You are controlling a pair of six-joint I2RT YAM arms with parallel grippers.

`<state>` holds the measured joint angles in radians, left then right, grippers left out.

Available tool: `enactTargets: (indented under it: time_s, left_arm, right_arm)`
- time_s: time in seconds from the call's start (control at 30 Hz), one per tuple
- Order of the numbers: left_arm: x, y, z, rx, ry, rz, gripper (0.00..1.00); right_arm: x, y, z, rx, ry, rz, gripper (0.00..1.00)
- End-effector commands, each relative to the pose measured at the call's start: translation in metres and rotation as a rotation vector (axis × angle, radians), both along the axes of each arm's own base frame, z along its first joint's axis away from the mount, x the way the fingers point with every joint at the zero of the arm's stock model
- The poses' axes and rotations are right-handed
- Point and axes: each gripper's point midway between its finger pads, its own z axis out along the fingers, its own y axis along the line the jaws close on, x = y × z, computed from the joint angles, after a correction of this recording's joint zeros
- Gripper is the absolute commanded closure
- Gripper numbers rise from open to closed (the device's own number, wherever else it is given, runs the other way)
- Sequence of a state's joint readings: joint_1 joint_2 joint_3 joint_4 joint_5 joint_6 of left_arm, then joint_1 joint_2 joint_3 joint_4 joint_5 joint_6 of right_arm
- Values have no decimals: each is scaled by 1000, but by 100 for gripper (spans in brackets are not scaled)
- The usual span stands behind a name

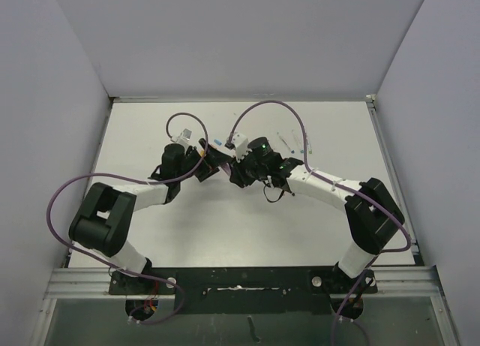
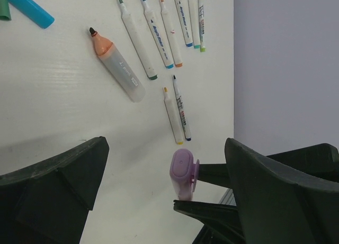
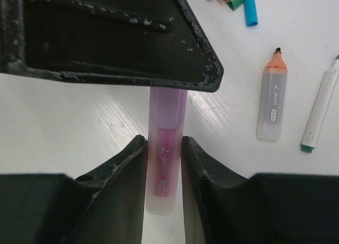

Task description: Open the pen caps

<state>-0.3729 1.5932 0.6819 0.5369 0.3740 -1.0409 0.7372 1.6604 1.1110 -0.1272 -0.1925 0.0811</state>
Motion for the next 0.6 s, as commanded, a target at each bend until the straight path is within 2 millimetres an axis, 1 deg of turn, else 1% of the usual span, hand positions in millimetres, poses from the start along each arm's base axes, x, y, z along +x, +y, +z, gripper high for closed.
enactTargets:
  time_s: [0.0, 0.1, 0.17, 0.27, 0.33, 0.47, 0.57]
  left_arm:
    - [14, -15, 33, -68, -116, -23, 9]
    - [13, -18, 34, -79, -120, -33, 14]
    - [11, -20, 34, -90, -125, -39, 20]
    - [10, -21, 36, -107, -133, -44, 32]
    - [9, -22, 37, -115, -138, -50, 38]
    - [8, -23, 37, -123, -139, -54, 45]
    - [7, -24, 37, -132, -142, -56, 53]
  right_arm:
    - [14, 20, 56, 162, -91, 21, 100]
    - [17, 23, 60, 188, -88, 20, 100]
    - [19, 23, 61, 195, -82, 18, 100]
    - [21, 25, 62, 204, -78, 16, 100]
    - [23, 24, 62, 215, -72, 8, 100]
    - [24, 25, 64, 232, -67, 6, 100]
    - [24, 26, 62, 229, -61, 8, 100]
